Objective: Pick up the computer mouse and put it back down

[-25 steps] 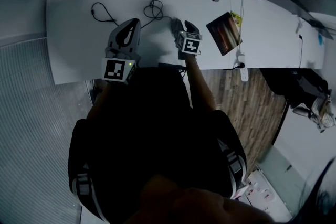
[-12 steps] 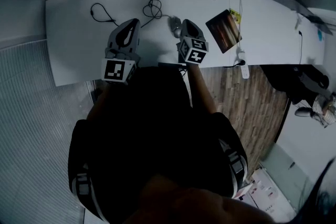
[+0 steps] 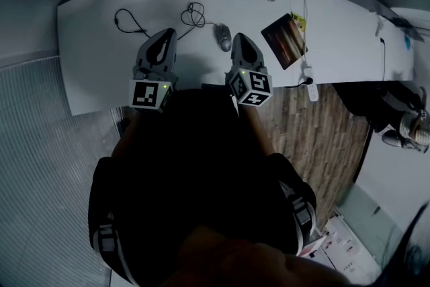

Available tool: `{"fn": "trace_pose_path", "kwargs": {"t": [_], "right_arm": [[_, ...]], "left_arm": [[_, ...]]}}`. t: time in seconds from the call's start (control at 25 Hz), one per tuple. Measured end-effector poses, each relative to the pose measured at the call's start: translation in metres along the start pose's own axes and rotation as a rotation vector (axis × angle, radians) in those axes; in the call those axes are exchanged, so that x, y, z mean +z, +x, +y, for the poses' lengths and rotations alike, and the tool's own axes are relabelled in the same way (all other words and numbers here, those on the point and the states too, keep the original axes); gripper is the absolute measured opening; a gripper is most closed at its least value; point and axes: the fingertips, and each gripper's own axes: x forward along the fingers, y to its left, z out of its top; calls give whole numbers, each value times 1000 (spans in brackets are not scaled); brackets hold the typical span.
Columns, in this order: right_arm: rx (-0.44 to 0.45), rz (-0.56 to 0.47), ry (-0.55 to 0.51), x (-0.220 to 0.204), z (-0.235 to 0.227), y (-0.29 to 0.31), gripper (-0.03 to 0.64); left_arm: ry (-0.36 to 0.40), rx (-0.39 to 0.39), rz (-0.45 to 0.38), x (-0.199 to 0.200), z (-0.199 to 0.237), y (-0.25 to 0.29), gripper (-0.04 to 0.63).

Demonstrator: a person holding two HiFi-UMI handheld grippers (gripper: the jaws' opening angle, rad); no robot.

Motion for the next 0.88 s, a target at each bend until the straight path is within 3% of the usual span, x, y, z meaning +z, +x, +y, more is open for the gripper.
{"fn": "trace_pose_path", "kwargs": {"t": [0.88], "right_arm": [[7, -38, -11, 10, 10, -21, 0]], "left_arm": [[3, -19, 3, -2, -6, -8, 12]]}}
